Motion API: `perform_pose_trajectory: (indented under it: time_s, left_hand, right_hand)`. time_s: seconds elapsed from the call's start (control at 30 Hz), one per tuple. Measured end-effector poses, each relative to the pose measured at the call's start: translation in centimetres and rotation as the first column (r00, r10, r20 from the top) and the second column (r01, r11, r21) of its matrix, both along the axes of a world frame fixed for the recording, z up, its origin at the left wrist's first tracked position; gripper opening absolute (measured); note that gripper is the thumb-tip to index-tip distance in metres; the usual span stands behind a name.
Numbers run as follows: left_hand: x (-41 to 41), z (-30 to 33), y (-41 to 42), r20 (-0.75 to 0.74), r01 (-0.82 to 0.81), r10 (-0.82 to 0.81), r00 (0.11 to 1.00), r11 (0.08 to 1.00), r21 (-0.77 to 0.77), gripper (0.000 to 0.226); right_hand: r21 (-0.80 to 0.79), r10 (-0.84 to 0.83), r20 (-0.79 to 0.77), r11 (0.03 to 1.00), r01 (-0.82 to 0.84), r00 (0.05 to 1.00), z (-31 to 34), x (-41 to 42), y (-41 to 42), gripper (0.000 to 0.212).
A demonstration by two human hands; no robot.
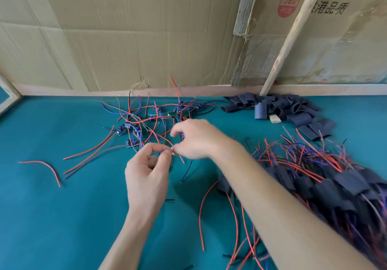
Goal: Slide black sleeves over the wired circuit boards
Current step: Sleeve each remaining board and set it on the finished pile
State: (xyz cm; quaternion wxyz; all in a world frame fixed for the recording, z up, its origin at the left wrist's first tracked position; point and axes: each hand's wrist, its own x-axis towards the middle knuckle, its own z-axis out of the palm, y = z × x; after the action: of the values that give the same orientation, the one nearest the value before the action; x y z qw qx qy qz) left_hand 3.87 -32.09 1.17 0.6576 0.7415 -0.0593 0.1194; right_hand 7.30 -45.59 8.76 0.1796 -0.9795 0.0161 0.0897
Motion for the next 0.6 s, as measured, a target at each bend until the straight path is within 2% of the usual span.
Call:
perform_pose_trajectory:
  time_s: [0.03, 0.1, 0.2, 0.27, 0.37, 0.5, 0.6]
  left_hand:
    - [0.0, 0.0, 0.0, -0.005, 0.002, -0.002, 1.000, 1.000, -0.009, 0.011]
    - [0.0, 0.2, -0.1, -0.011, -0.006, 0.006, 1.000, 1.000, -0.004, 0.011]
    - [0.2, 0.3, -0.1, -0.021, 0.007, -0.007, 1.000, 1.000, -0.004, 0.011]
    - [0.4, 0.3, 0.0, -0.047, 0.048, -0.050, 0.998, 0.999, -0.024, 0.011]
    - [0.6, 0.2, -0.1, -0.124, 0.134, -0.145, 0.982, 0.987, -0.094, 0.014]
    - [0.4, -0.1, -0.3, -0.215, 0.323, -0.350, 0.912, 0.934, -0.152, 0.013]
    - [-0.1, -0.4, -1.0, -0.301, 0.452, -0.515, 0.802, 0.854, -0.257, 0.028]
  right_hand:
    - [-0.046, -0.008, -0.025, 0.999, 0.007, 1.000, -1.3, 1.0, 0.5, 0.045]
    - [-0.089, -0.071, 0.024, 0.993, 0.073, 0.997, -3.1, 1.9, 0.9, 0.040]
    - [0.033, -0.199, 0.115, 0.980, 0.197, 0.973, -3.6, 1.9, 0.4, 0.016]
    - [0.119, -0.259, 0.145, 0.963, 0.243, 0.955, -2.9, 1.2, -0.5, 0.007]
    - [0.272, -0.376, 0.208, 0.909, 0.316, 0.903, -1.4, -0.8, -2.6, 0.013]
    - [0.584, -0.437, 0.235, 0.777, 0.233, 0.868, -0.3, -4.5, -3.2, 0.019]
    - [0.628, -0.368, 0.243, 0.765, 0.144, 0.898, -1.2, -7.1, -1.7, 0.020]
